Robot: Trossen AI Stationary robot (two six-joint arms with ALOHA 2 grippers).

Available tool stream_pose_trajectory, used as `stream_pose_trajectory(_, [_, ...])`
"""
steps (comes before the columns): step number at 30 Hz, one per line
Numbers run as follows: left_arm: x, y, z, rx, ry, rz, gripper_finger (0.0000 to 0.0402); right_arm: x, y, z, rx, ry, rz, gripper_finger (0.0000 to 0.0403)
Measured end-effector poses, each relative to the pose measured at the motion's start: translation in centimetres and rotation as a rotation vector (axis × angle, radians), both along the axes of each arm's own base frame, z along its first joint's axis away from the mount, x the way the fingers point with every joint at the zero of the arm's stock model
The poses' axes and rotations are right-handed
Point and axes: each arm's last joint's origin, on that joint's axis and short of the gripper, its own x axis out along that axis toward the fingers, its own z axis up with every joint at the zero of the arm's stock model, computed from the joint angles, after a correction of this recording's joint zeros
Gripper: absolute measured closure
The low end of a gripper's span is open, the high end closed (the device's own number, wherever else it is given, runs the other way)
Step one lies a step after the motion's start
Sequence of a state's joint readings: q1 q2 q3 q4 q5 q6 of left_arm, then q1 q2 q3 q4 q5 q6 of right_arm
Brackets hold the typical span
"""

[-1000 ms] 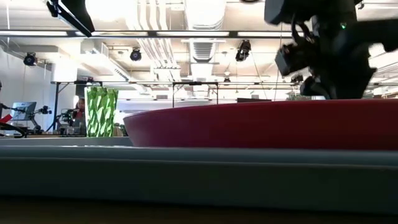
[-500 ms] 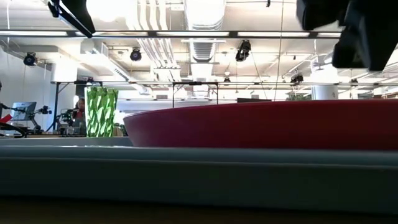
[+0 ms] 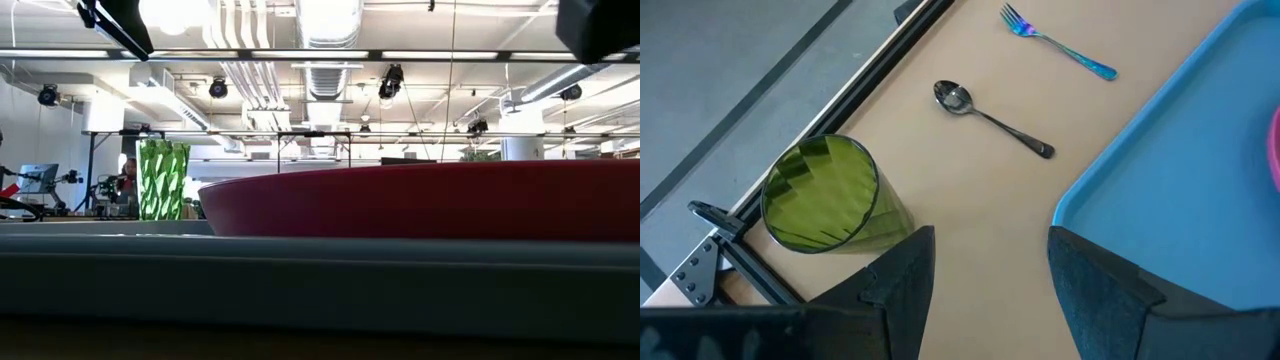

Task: Pick and place plate/cup/fork/spoon on tray
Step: Move the blue serving tray to the center of the table

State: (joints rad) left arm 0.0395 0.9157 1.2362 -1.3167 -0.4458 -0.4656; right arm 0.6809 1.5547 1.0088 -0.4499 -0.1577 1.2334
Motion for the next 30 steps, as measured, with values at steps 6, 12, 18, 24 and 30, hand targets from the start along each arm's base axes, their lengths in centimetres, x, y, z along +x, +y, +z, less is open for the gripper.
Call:
stream_pose_trajectory(6, [0.0,0.0,0.0,0.0,0.0,0.0,0.0223,1.7,1.7,-2.3,0.065,-0.064,-0.012,0.0394])
stream_pose_trajectory(12, [0.0,0.0,0.0,0.0,-0.001,0.0,0.0224,2.3,2.4,-4.0,0.074,-0.068,-0.012,0.0394])
stream_pose_trajectory(18, [0.0,0.0,0.0,0.0,-0.001,0.0,0.0223,1.9,2.5,-4.2,0.077,-0.04,0.013,0.0394])
stream_pose_trajectory(24, [0.0,0.0,0.0,0.004,-0.001,0.003,0.0224,0.2,1.7,-3.6,-0.022,0.077,0.045,0.0394])
stream_pose_trajectory(30, [0.0,0.0,0.0,0.006,-0.001,0.004,0.0223,-1.2,0.6,-2.4,-0.095,0.143,0.075,0.0394])
